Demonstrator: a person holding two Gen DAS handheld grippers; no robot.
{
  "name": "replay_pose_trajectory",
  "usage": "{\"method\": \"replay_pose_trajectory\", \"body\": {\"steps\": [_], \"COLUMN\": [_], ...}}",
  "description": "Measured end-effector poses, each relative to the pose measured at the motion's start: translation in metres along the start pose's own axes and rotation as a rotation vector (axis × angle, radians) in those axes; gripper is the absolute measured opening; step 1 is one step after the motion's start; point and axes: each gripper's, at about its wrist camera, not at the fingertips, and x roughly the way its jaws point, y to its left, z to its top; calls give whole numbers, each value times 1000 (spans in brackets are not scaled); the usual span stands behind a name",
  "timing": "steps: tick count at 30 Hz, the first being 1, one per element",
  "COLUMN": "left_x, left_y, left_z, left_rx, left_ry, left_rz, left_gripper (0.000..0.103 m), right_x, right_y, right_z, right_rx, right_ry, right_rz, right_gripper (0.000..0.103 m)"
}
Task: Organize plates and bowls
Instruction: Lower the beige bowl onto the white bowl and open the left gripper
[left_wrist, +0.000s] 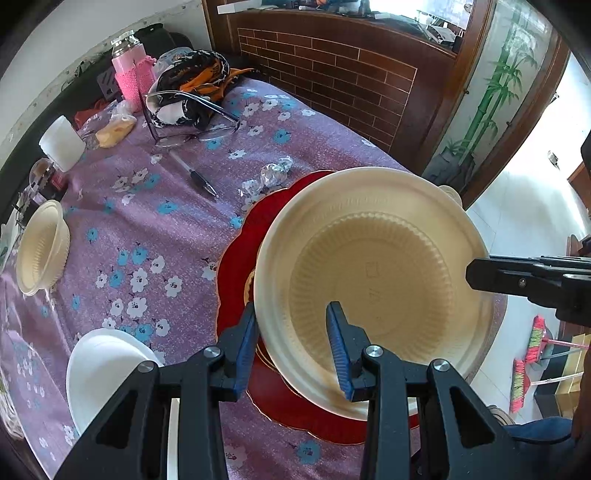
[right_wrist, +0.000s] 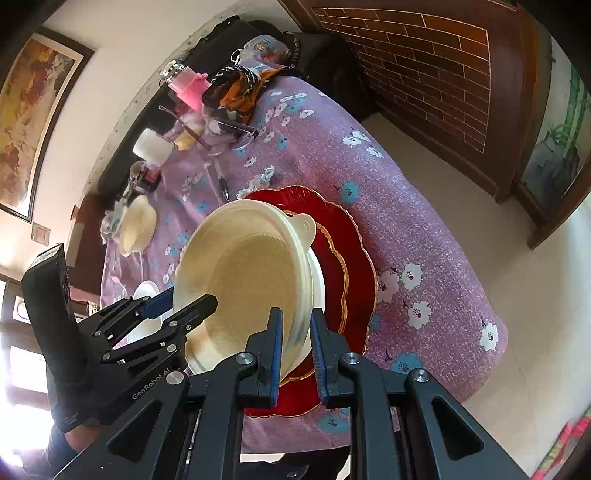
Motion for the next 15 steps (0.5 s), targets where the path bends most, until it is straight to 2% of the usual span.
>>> {"method": "replay_pose_trajectory", "body": {"steps": [8,13,15], "left_x": [0,-1,-2], "left_y": [-1,-2,-2], "left_z": [0,-1,-2], "left_rx": [11,16,21], "left_ry": [-4,-3,-8], "left_rz": [-3,-15,-21], "left_gripper": [35,40,47], "right_x": [2,1,0], "right_y": [0,1,0], "right_z": [-6,-6,-6], "right_rx": [6,7,12], "right_ry": [15,4,2], "right_rz": [4,4,5], "right_gripper": [17,18,18]}}
